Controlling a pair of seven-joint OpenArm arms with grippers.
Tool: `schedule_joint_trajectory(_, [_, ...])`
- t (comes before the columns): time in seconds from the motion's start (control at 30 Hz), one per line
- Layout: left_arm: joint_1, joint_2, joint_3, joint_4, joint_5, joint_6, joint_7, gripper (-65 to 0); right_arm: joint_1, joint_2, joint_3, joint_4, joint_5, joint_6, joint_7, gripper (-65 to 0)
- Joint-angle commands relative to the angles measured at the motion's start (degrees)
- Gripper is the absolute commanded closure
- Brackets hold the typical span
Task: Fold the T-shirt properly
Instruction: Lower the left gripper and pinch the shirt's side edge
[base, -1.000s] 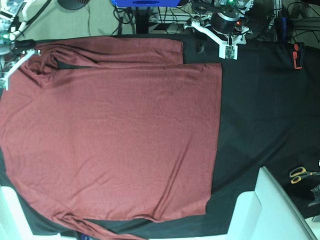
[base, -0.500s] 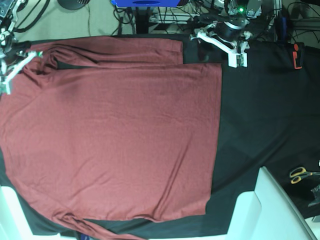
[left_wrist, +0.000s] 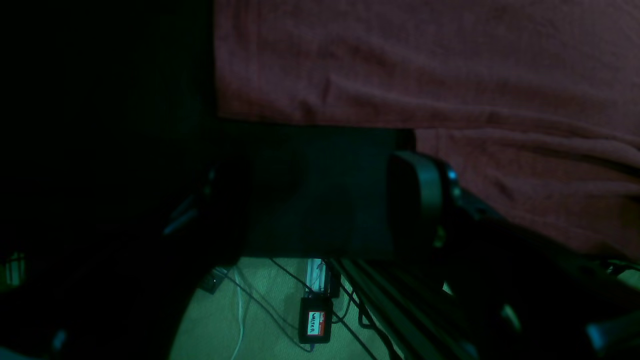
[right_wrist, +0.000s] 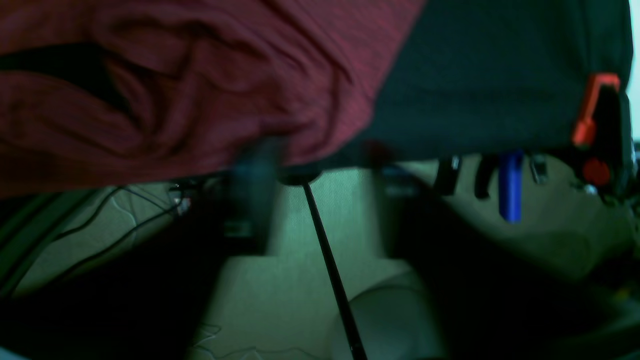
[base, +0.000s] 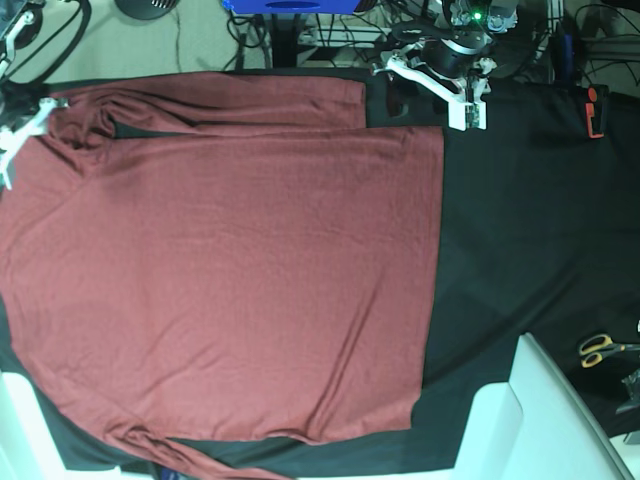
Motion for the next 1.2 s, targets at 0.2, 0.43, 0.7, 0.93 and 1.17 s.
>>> schedule_joint_trajectory(0.2, [0.43,0.36,-0.06,1.17,7.14,-0.07,-0.88,-40.6,-0.22,-0.20,0.66,5.07,0.05,0.03,2.98,-40.8])
schedule_joint_trajectory(0.43, [-0.53,2.38,2.57,1.17,5.20,-0.16,-0.70,-41.3,0.39,-0.38,0.75,2.60,0.05,0.03,2.98,-42.8])
schedule_joint_trajectory(0.7, [-2.91,0.36,7.41,0.65,2.56,-0.07,-0.70,-41.3,0.65,-0.47,0.75,1.37,0.05,0.03,3.25,-48.6])
schedule_joint_trajectory(0.93, [-2.91,1.50,7.67,-2.78,2.48,-0.07,-0.62,-41.3,0.39,-0.47,0.75,1.37,0.05,0.03,3.25,-48.6])
schedule_joint_trajectory(1.17, [-5.28,0.97,7.85,-8.32,-6.75,-0.16,-0.62,-41.3,0.30,-0.47,0.84,1.37,0.05,0.03,3.25,-48.6])
